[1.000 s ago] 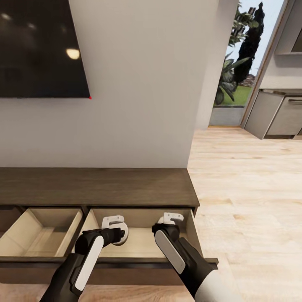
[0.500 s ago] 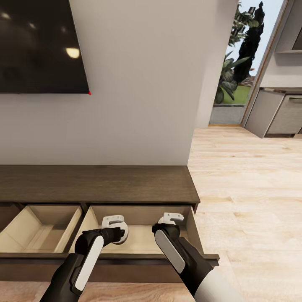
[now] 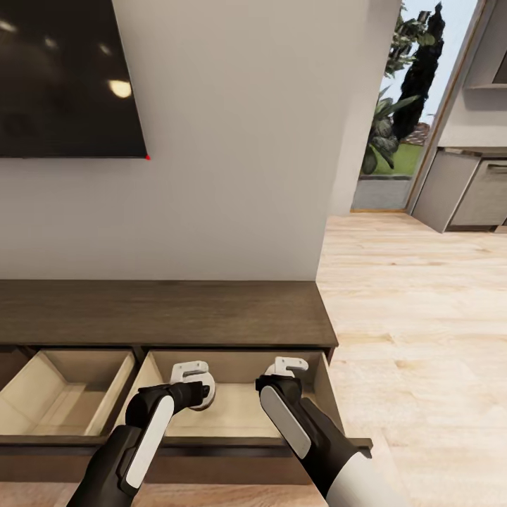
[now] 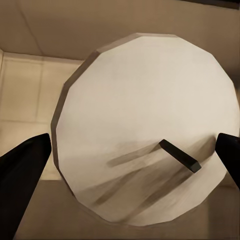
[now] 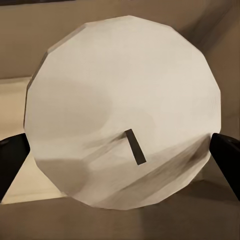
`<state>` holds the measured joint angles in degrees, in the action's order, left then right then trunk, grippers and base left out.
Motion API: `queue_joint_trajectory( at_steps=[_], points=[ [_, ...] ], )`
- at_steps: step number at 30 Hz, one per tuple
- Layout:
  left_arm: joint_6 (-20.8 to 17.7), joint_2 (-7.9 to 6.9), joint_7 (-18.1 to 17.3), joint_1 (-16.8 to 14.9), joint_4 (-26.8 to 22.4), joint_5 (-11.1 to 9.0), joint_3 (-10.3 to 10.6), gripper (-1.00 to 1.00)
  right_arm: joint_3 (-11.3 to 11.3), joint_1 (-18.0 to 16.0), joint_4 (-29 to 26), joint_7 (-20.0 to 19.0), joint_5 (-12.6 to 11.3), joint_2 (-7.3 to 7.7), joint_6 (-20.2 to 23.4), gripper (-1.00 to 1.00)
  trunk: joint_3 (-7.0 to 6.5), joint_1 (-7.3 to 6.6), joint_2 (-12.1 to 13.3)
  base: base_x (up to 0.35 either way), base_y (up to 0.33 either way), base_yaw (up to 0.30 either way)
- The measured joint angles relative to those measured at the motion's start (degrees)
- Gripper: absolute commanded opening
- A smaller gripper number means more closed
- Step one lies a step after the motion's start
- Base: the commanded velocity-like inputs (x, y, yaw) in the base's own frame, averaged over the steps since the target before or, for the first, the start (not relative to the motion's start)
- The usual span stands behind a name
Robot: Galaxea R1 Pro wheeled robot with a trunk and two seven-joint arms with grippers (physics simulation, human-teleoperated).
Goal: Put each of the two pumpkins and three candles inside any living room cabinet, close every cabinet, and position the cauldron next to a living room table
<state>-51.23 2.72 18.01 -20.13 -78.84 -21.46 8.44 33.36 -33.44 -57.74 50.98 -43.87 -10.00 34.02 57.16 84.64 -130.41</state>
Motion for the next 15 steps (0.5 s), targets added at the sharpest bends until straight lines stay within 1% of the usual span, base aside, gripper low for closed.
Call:
queue_joint_trajectory(
  at_steps=[2,6,8,10,12,15],
  points=[
    [-0.01,0.03,0.0,0.0,0.0,0.01,0.0,-1.0,0.02,-0.03,0.0,0.0,0.01,0.0,0.01,-1.0,0.0,0.0,0.0,0.116,0.0,0.0],
    [-0.09,0.06,0.02,0.0,0.0,-0.01,0.0,-1.0,0.03,-0.17,0.65,0.08,0.01,0.0,0.19,-1.0,0.0,0.0,0.0,0.031,0.0,0.0],
    [-0.09,0.08,0.01,0.0,0.0,-0.01,0.0,-1.0,0.02,-0.31,1.75,0.09,0.0,0.01,0.26,-1.0,0.0,0.0,0.0,0.007,0.0,0.0],
    [-0.1,0.08,0.02,0.0,0.0,0.01,0.0,-1.0,-0.02,-1.28,3.43,0.05,-0.01,0.0,0.21,-1.0,0.0,0.0,0.0,0.002,0.0,0.0],
    [-0.11,0.08,0.04,0.0,0.0,-0.01,0.01,-1.0,-0.04,-2.14,5.58,-0.16,-1.01,0.01,0.2,-1.0,0.18,0.22,-0.38,0.001,0.0,0.0],
    [-0.11,0.09,0.05,0.0,0.0,0.0,0.0,-1.0,-0.04,-2.97,7.92,-0.81,-3.27,0.0,-0.04,-1.0,0.72,0.88,-1.59,0.0,0.0,0.0]
  ],
)
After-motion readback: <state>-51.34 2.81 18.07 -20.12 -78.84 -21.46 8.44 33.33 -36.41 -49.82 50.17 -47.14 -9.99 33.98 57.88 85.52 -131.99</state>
